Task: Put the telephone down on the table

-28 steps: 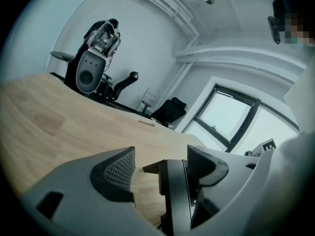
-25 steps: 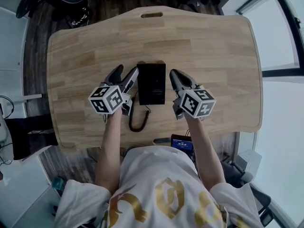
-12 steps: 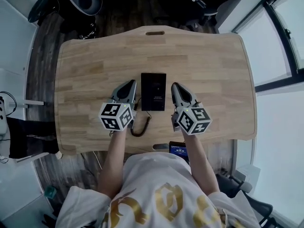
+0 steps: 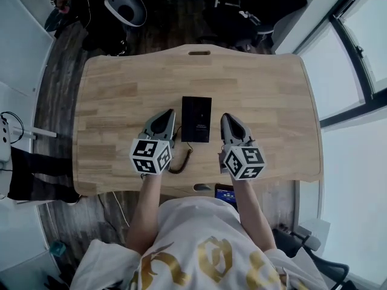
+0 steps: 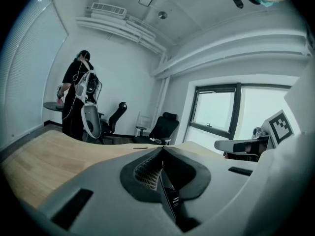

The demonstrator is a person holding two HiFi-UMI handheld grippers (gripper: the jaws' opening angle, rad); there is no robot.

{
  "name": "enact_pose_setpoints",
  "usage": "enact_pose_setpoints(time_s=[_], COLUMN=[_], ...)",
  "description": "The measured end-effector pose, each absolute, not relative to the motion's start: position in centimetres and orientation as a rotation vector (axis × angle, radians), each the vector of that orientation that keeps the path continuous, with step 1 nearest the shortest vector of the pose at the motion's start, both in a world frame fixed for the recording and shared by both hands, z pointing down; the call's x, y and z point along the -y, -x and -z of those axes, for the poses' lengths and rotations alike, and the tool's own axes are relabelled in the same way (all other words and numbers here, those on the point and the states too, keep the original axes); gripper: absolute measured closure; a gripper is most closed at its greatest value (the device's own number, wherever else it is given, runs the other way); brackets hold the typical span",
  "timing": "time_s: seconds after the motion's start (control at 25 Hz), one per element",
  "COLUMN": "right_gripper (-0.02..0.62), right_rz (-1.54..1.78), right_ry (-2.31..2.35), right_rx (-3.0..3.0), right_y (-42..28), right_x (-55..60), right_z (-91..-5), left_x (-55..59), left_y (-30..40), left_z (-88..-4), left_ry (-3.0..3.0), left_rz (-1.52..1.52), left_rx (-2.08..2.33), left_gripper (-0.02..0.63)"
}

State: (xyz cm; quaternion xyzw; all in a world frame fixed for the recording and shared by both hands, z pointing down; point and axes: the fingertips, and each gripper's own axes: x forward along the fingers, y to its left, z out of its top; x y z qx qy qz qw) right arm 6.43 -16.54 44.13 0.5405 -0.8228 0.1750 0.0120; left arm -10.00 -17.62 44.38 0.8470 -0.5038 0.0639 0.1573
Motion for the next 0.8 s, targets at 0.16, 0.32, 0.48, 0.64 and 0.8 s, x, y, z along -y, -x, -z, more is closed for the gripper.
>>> enact_pose_setpoints(time_s=[0.16, 0.32, 0.48, 0.64, 0.8], right_gripper=[0.583, 0.583, 0.583, 0.583, 0.584], right_rz=[-0.511, -0.489, -0.538, -0.568, -0.582], right_ry=[-1.676, -1.641, -1.647, -1.648, -1.645], right_rx=[2.559, 2.589, 2.602, 2.614, 2.622], right_y=[-6.1, -5.7, -5.7, -5.6, -5.5], right_x=[15.5, 14.6, 14.1, 14.2, 14.3], right_z=[-43.5, -42.9, -43.2, -43.2, -43.1], left_x=[17.0, 16.6, 16.2, 16.1, 16.2], left_y=[9.9, 9.6, 9.3, 8.8, 8.5], left_z=[-43.5, -43.1, -43.3, -43.3, -43.2], left_ry=[-2.435, -2.427, -2.436, -2.445, -2.455], left_rz=[-0.168, -0.139, -0.158, -0.164, -0.166], left_rx=[1.436, 1.423, 1.416, 1.393, 1.371], left_gripper=[0.597, 0.597, 0.597, 0.597, 0.597])
